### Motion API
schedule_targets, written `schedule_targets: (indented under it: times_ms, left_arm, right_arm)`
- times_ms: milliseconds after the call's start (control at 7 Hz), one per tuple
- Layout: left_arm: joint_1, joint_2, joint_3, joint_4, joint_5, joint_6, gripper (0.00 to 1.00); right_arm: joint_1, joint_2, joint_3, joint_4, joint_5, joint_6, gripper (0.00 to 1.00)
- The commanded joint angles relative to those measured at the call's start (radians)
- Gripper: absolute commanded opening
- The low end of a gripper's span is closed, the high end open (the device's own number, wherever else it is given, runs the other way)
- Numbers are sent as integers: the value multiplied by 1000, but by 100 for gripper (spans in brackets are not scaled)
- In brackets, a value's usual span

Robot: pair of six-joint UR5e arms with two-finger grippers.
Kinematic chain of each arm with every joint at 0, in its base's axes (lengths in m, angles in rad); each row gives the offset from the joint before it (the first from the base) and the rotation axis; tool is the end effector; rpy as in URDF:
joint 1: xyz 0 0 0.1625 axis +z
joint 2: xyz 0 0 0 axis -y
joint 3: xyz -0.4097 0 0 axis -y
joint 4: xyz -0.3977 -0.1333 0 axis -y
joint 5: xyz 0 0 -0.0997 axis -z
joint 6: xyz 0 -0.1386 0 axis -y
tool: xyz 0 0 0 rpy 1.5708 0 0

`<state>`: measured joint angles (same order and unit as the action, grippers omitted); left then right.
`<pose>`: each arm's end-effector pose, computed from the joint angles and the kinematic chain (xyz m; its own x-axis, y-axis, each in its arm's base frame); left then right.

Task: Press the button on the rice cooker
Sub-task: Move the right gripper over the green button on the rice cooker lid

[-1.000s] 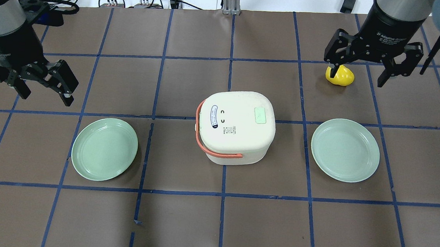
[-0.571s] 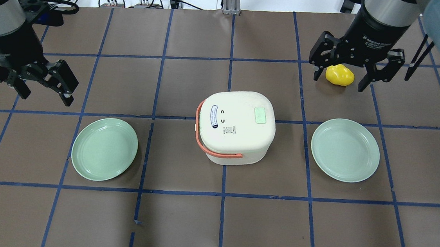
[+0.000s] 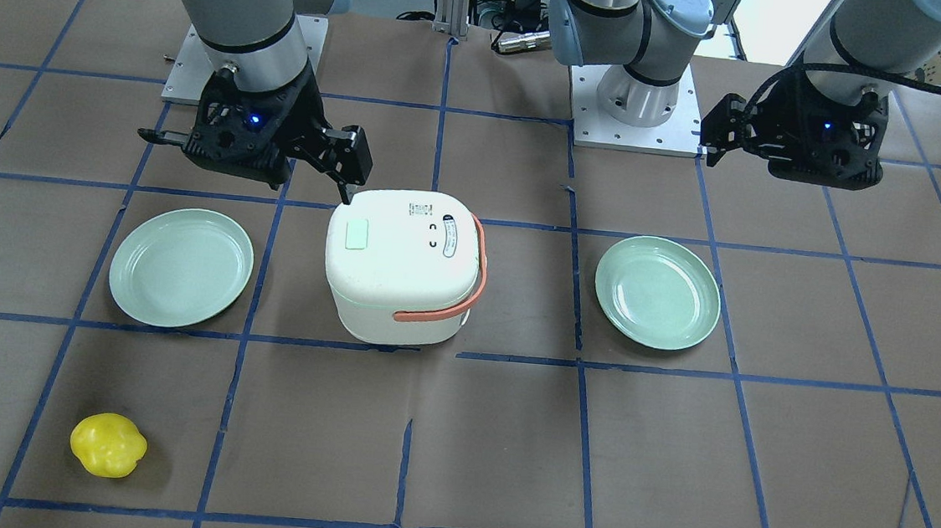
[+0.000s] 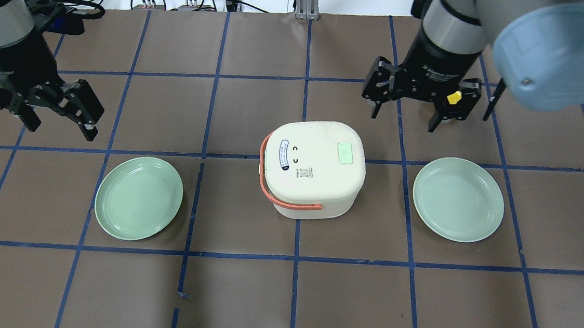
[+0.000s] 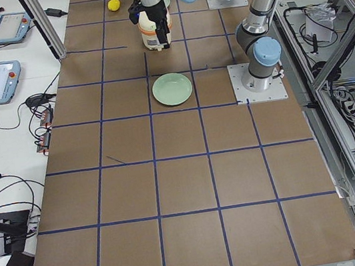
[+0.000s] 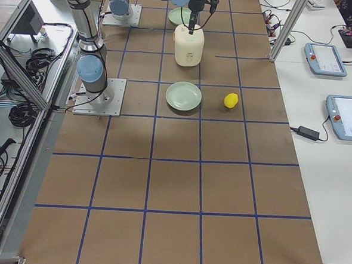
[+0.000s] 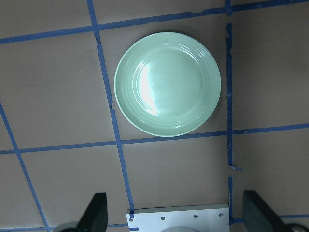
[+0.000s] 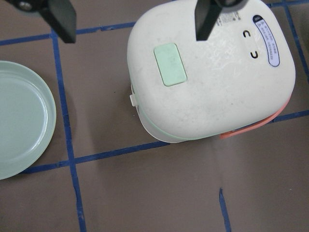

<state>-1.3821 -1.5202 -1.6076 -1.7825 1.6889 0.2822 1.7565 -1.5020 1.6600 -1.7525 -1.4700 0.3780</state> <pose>-0.0309 -0.4616 0.4226 -0.9922 0.1111 -0.0562 0.0962 0.9705 0.2210 0.2414 -0.4877 0.3732 -0.9765 0.1897 -0.1022 0.1892 0.9818 0.0151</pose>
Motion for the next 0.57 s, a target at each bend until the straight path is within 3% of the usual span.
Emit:
schedule_targets:
  times_ms: [0, 143, 429]
  left_arm:
    - [0, 0, 0, 0, 0, 0, 100]
    - [0, 0, 0, 0, 0, 0, 100]
    - [0, 0, 0, 0, 0, 0, 100]
  right_arm:
    - [23, 12, 47, -59, 23, 9, 27]
    - [27, 26, 46, -61, 39, 9, 19]
    - [46, 74, 44, -129, 45, -1, 16]
